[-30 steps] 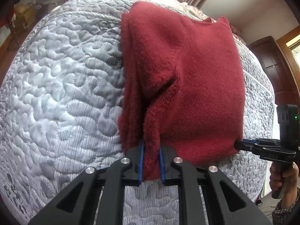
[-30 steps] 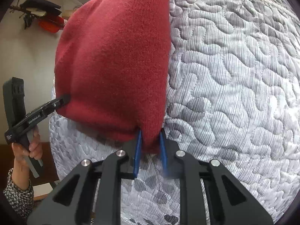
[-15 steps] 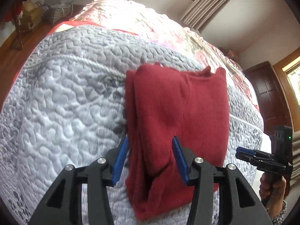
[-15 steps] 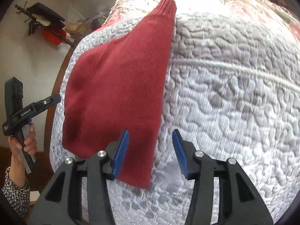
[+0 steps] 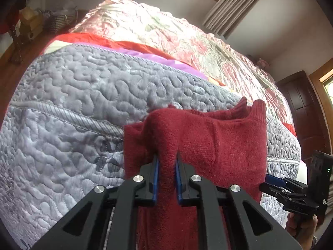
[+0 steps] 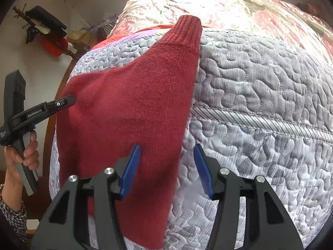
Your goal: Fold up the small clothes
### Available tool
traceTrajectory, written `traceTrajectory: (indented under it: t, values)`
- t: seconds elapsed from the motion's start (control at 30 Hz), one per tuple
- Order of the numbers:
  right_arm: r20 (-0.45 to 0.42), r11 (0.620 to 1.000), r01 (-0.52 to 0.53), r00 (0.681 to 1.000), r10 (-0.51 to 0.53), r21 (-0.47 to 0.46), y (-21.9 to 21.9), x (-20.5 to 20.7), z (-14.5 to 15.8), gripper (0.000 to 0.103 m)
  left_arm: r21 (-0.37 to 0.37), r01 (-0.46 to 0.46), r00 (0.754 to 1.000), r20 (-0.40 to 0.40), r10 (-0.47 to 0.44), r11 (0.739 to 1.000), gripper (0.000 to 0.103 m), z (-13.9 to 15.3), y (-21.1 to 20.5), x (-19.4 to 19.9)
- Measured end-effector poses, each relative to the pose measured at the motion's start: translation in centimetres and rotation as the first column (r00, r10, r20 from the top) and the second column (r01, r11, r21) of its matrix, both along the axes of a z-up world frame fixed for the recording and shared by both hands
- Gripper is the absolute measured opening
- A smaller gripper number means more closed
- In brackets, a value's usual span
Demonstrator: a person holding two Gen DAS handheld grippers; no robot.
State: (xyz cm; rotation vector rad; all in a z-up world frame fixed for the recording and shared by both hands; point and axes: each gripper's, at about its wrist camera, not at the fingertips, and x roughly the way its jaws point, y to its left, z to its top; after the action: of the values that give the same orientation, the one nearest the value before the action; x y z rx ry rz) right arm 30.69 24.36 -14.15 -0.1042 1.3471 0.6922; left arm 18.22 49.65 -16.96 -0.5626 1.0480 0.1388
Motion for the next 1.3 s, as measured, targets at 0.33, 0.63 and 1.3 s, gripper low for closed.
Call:
traceTrajectory:
  t: [0.33, 0.63, 1.3]
  values:
    - [-0.011, 1.000, -0.021, 1.000, 0.021, 0.000, 3.0, -0.1, -1.6, 0.060, 0.055, -0.011, 0.999, -0.035, 0.013, 0.998, 0.016, -3.0, 0.5, 0.4]
    - [-0.053, 0.997, -0.008, 0.999, 0.012, 0.076, -1.1, -0.4, 0.8, 0.081, -0.140, 0.059, 0.997, -0.040, -0.065, 0.988, 0.085, -0.3, 1.6, -3.9]
    - [-0.213, 0.990, 0.008, 0.977, 0.022, 0.138, 1.1, 0.5, -5.0, 0.084, -0.315, 0.184, 0.969, -0.101, -0.226, 0.931, 0.090, -7.5, -1.6, -0.9]
